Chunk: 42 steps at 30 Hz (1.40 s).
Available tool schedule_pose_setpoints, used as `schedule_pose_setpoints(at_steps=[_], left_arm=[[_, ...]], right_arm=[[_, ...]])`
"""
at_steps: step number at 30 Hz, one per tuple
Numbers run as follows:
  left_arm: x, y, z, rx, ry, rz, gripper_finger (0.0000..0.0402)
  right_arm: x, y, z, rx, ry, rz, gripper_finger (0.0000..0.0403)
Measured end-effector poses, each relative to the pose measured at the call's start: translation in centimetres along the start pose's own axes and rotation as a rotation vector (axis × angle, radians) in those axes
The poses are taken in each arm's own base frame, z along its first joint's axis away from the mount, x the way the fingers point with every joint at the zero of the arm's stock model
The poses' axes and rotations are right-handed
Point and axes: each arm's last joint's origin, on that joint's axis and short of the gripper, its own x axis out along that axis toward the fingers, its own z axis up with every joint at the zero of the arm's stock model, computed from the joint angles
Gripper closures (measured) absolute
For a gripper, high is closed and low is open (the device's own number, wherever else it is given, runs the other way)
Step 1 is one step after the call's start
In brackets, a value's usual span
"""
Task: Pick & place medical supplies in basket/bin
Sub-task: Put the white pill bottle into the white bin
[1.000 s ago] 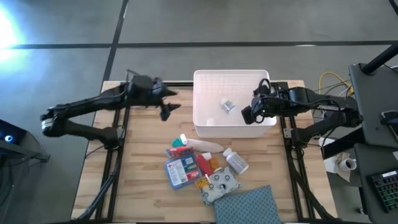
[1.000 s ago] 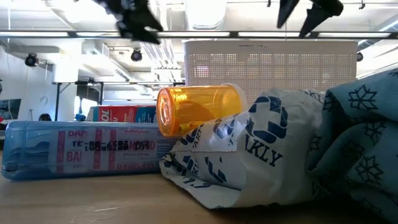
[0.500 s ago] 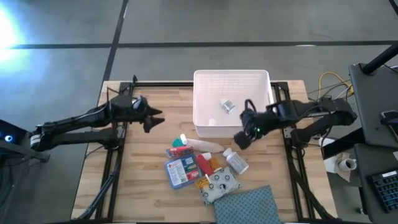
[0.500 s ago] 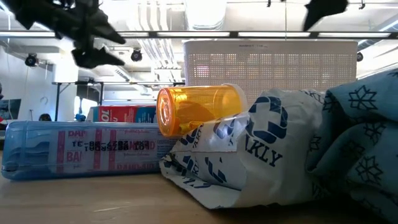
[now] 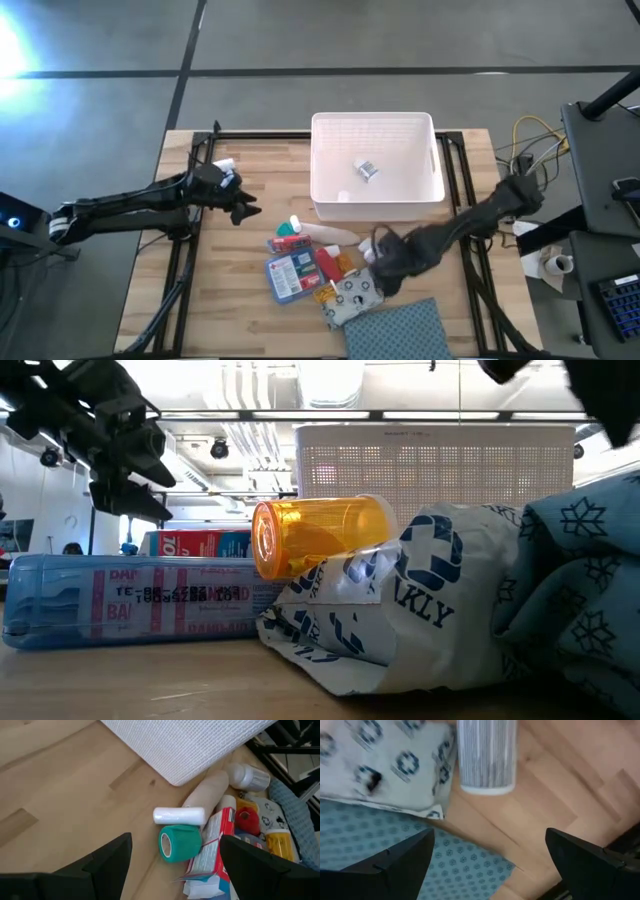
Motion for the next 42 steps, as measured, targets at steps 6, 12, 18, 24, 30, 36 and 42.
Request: schedule_pose_setpoints(at_steps=[6,12,18,24,30,36,42], left_arm=[[0.0,-0.1,0.1,0.008,-0.012,-0.007,0.0122],[-0.1,-0.1,0.2,0.009,-0.015,-0.009,0.0122],[-0.1,-0.2,0.3,0.01,-0.017,-0.01,0.0122],[-0.1,-0.2,0.3,0.009,-0.016,-0.009,0.0122],[0.0,-0.1,0.2,0.007,-0.008,-0.003,0.0122],[0.2,0.0,0.2,0.005,-0.004,0.001,0.0122],[0.2,-0.1,0.2,-0.013,-0.006,-0.001,0.0122]], right_arm=[[4.1,2.0,-0.6,0.033,-0.056,-0.088,0.0033],[7.7,1.5,1.2,0.131,-0.123,-0.063,0.0033],[11.6,-0.3,2.1,0.193,-0.118,-0.098,0.0033],[12.6,-1.4,2.3,0.235,-0.121,-0.078,0.0044],[12.3,-1.1,2.5,0.125,-0.158,-0.068,0.0122],[12.2,-0.9,2.2,0.085,-0.102,-0.056,0.0137],[9.2,0.9,0.9,0.006,-0.081,0.063,0.0138]])
